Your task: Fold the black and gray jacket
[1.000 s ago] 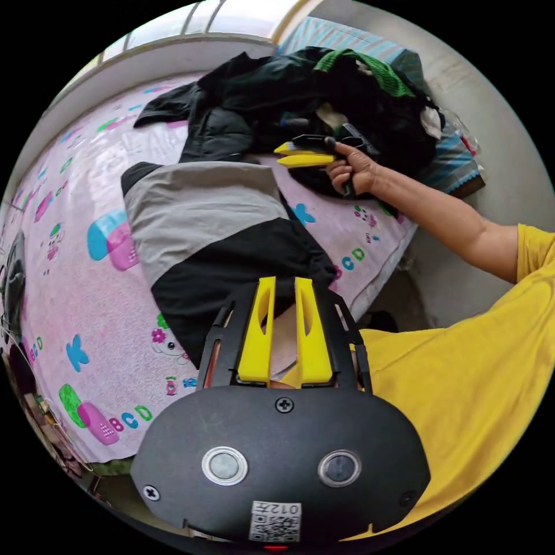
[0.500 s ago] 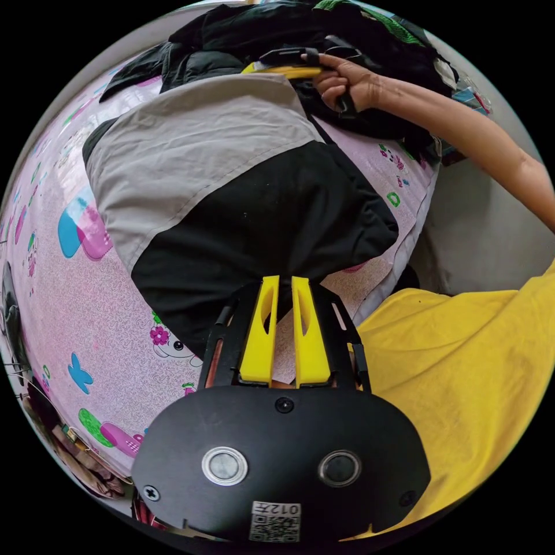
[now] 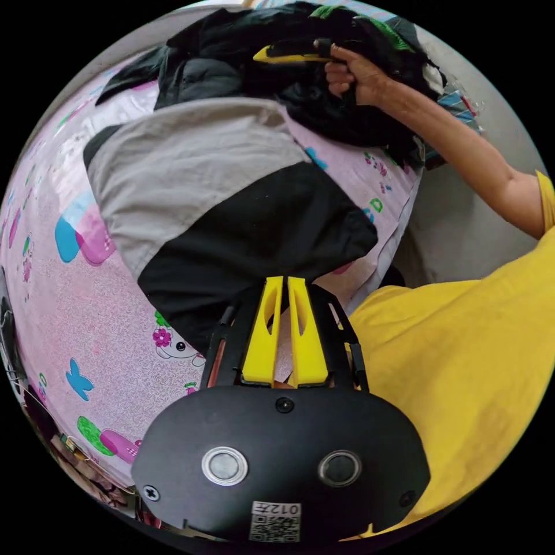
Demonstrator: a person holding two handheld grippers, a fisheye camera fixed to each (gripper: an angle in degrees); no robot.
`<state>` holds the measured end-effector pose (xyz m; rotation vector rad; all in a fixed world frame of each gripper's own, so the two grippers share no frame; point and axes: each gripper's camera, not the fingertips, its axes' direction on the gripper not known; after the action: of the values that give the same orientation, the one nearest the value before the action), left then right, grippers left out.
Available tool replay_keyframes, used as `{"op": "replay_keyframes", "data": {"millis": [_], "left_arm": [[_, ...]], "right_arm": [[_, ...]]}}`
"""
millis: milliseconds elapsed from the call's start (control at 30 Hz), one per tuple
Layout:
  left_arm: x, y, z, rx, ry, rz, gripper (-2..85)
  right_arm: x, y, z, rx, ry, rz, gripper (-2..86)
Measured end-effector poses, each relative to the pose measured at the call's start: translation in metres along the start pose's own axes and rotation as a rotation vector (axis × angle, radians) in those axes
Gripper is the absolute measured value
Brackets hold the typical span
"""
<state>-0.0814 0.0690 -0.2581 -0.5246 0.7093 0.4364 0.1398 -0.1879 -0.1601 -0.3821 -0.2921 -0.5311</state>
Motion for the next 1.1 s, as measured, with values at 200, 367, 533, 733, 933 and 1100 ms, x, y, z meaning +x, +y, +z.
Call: {"op": "replay_keyframes", "data": {"millis": [200, 367, 533, 733, 933, 1100], "left_arm": [[0.004, 0.001, 0.035, -0.108, -0.095, 0.070, 0.2], [0.014, 0.013, 0.052, -0.096, -0.186, 0.117, 0.0], [0.011, 0.033, 0.049, -0.022, -0.174, 0.048, -0.1], [-0.008, 0.061, 0.003, 0.108, -0.083, -0.115, -0.2], [-0.027, 0.086, -0.013, 0.085, -0.189, -0.197, -0.1], [-0.024, 0.088, 0.017, -0.022, -0.248, -0.122, -0.2]], "right_arm": [[-0.057, 0.001, 0.078, -0.408, 0.268, -0.216, 0.1], [-0.066, -0.006, 0.112, -0.558, 0.266, -0.176, -0.1], [-0.096, -0.008, 0.116, -0.565, 0.338, -0.241, -0.1], [-0.112, -0.013, 0.066, -0.439, 0.238, -0.090, 0.0], [-0.197, 0.035, 0.026, -0.421, 0.099, -0.309, 0.0], [-0.229, 0.081, 0.042, -0.541, 0.125, -0.406, 0.0]]}}
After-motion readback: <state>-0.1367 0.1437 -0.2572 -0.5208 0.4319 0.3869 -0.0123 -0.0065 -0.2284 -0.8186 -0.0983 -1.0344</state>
